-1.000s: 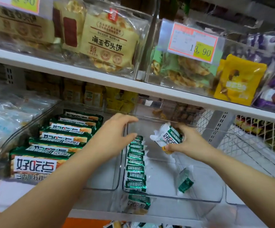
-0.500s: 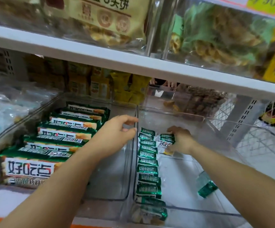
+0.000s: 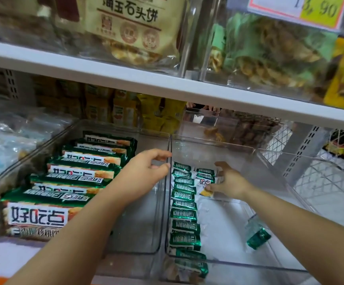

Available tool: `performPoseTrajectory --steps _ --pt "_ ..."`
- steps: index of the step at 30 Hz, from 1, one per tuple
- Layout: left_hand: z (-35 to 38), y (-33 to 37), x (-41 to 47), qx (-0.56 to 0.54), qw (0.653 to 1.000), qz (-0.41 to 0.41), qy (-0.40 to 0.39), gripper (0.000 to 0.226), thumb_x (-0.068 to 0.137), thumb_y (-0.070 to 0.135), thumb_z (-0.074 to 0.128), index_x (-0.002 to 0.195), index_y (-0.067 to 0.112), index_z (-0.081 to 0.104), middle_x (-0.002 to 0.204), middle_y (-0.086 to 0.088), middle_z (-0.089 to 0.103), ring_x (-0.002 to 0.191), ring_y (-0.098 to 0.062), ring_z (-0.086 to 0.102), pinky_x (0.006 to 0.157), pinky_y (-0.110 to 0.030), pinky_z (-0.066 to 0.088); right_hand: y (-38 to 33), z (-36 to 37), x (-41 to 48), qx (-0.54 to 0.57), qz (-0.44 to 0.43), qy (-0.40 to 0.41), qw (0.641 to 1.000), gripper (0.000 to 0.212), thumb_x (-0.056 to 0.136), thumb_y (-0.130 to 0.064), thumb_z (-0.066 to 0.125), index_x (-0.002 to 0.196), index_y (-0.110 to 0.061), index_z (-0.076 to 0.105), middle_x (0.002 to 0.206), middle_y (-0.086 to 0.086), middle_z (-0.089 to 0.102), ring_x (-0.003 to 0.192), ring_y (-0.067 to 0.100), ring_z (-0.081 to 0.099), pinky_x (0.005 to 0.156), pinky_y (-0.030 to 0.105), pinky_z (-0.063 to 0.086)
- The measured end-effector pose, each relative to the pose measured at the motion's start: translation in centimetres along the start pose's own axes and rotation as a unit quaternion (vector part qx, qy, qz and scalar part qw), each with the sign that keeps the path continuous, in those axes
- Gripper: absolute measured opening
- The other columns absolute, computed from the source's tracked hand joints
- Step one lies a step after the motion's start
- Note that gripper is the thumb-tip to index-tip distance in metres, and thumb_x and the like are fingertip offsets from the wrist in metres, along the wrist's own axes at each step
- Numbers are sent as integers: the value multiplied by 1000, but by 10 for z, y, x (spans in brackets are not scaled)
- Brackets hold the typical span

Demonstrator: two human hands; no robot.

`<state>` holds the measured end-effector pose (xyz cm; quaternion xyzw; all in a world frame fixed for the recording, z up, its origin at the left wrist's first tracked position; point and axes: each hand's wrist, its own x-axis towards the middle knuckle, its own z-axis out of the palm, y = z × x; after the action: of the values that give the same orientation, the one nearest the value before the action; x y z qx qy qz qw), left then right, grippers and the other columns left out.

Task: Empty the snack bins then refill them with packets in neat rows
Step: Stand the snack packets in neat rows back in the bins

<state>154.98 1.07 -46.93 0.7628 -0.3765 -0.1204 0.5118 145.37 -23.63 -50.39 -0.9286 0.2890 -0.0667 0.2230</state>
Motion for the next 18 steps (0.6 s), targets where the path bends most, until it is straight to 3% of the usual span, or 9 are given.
performPoseTrajectory --steps 2,4,6,9,11,12,14,18 --pt "-1 0 0 1 1000 1 -1 26 96 27 54 120 36 55 111 18 56 88 -2 61 65 -10 44 0 -17 -9 -1 3 -15 1000 83 78 -28 78 144 -12 30 138 12 47 120 26 52 84 22 41" --pt "-1 0 0 6 1000 1 -3 26 96 27 54 120 35 55 113 16 58 93 -17 65 68 -18 46 -2 -32 -22 -72 -32 -50 996 69 79 -29 76 137 -12 42 136 9 49 117 23 53 87 23 42" --pt "0 0 0 14 1000 0 -3 26 96 27 54 120 35 55 117 12 58 100 -24 64 70 -22 45 -6 -45 -40 -156 -51 -151 975 59 79 -28 76 130 -13 49 132 6 53 113 21 57 87 28 45" --pt "1 0 -2 28 1000 5 5 23 96 28 53 117 37 55 121 8 57 99 -15 61 74 -18 44 -8 -53 -67 -315 1 -322 893 69 76 -29 78 134 -21 42 134 1 47 110 25 59 82 31 48" --pt "1 1 -3 49 999 8 7 25 96 30 52 121 35 56 123 6 56 100 -7 56 74 -17 40 -7 -51 -81 -427 -11 -333 841 66 75 -29 77 131 -24 43 129 1 49 105 23 55 75 27 41" --pt "1 2 -4 59 998 8 8 26 97 30 51 122 33 56 123 6 56 100 -6 55 76 -18 40 -6 -50 -85 -451 -30 -313 835 59 77 -28 75 127 -24 45 123 2 51 97 23 54 70 26 39" --pt "1 7 -8 81 996 12 18 26 97 29 51 122 31 57 122 5 56 98 -5 53 82 -20 38 -6 -52 -90 -428 -47 -266 863 47 79 -29 71 120 -24 50 108 0 50 88 20 50 63 27 37" --pt "0 24 -18 153 982 92 61 29 93 21 57 121 29 59 115 9 51 104 -5 50 97 -26 42 -14 -73 -93 -214 -71 -183 957 32 80 -35 70 105 -16 64 98 2 64 83 15 59 73 28 46"
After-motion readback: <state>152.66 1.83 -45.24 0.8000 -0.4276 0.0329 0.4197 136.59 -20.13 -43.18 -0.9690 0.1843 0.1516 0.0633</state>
